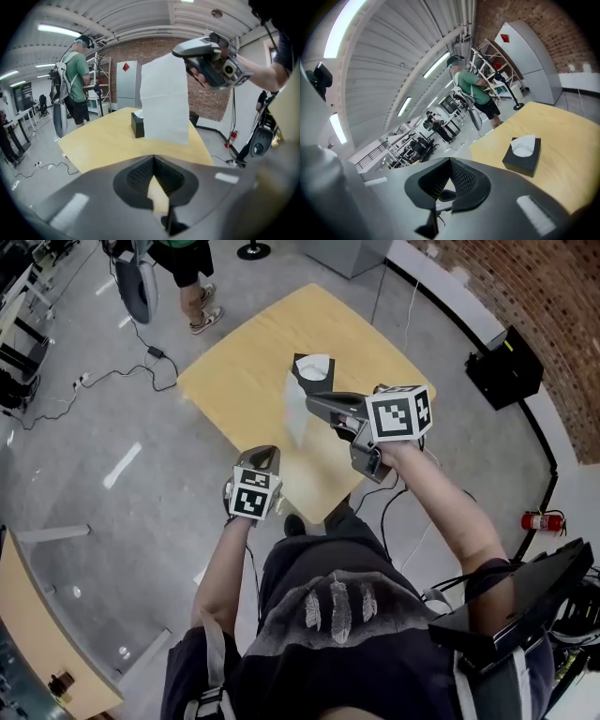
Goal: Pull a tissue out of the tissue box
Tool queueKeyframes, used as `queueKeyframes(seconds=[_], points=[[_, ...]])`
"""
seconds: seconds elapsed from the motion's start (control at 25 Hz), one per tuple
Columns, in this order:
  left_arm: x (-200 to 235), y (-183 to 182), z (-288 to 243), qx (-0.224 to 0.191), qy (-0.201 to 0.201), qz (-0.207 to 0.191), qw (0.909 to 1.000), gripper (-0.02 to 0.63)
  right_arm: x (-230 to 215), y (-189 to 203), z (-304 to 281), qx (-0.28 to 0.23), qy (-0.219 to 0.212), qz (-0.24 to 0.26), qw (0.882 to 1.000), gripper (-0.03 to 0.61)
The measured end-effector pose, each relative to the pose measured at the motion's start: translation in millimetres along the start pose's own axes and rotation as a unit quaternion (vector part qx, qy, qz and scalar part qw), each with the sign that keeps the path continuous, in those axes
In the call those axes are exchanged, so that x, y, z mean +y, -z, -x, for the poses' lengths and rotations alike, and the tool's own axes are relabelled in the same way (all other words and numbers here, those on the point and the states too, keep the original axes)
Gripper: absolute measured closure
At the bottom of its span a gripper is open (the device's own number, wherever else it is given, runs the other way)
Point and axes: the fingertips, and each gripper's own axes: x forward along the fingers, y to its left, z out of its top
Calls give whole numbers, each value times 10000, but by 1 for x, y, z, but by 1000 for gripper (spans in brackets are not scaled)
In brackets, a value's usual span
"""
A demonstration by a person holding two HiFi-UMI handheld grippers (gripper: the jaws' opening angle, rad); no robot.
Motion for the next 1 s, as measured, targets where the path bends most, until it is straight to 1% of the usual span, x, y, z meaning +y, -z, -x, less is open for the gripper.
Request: queueKeyframes(seconds=[0.12, 0.24, 0.32, 0.48, 0.6, 0.8, 1.0], points=[[1, 7, 4, 87, -31, 40, 9999, 614, -17, 24, 7, 107, -14, -382, 9992, 578], [1, 9, 5, 169, -84, 66, 9998, 614, -41, 53, 13, 376, 88, -579, 9976, 578], [2, 9, 5, 214, -158, 25, 9996, 614, -61, 73, 17, 540, 238, -657, 9961, 578], [-1, 9, 3, 358, -235, 129, 9990, 614, -106, 104, 29, 784, 650, -719, 9922, 578], [-5, 6, 1, 468, -305, 92, 9984, 614, -133, 118, 35, 948, 857, -669, 9895, 578], [-15, 5, -3, 633, -382, 131, 9972, 614, -171, 135, 43, 1108, 1113, -731, 9849, 578], [-25, -1, -12, 737, -460, 104, 9962, 614, -194, 142, 50, 1276, 1238, -640, 9820, 578]])
